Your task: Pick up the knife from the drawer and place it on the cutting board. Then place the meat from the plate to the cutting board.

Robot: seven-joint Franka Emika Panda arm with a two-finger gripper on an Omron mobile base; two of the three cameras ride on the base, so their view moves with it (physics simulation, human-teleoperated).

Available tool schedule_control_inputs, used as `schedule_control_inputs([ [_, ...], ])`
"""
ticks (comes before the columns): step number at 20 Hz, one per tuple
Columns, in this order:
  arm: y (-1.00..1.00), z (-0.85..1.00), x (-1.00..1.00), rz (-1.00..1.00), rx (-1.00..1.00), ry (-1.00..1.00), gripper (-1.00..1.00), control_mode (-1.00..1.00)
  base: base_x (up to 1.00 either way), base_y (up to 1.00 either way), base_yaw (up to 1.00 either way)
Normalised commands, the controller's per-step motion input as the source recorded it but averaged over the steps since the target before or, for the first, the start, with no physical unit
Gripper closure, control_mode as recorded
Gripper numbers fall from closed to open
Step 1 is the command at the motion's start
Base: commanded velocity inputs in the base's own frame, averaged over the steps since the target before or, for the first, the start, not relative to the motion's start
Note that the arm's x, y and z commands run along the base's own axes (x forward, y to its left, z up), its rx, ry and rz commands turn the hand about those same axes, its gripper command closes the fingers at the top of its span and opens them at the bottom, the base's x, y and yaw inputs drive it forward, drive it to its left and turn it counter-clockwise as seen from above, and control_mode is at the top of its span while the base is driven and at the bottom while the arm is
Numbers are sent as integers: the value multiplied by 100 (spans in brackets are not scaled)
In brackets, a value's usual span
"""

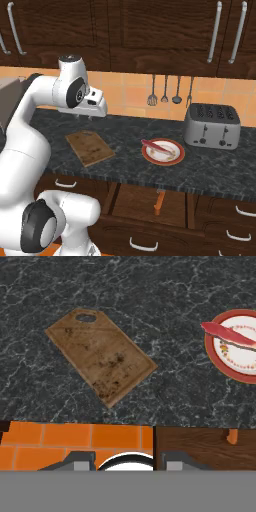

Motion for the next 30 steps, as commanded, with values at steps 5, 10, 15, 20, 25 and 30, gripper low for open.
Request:
schedule_control_inputs([
  [5, -46, -5, 1, 0, 3, 1, -100, -100, 0, 0, 0],
  [10, -73, -53, 3, -1, -9, 4, -100, -100, 0, 0, 0],
  [15, -86, -63, -1, 1, -1, 0, -100, -100, 0, 0, 0],
  [20, -80, -47, -34, 0, 0, 0, -100, -100, 0, 0, 0],
  [25, -56, -60, -4, 0, 0, 1, -100, -100, 0, 0, 0],
  [30, -63, -77, -9, 0, 6, 2, -100, -100, 0, 0, 0],
])
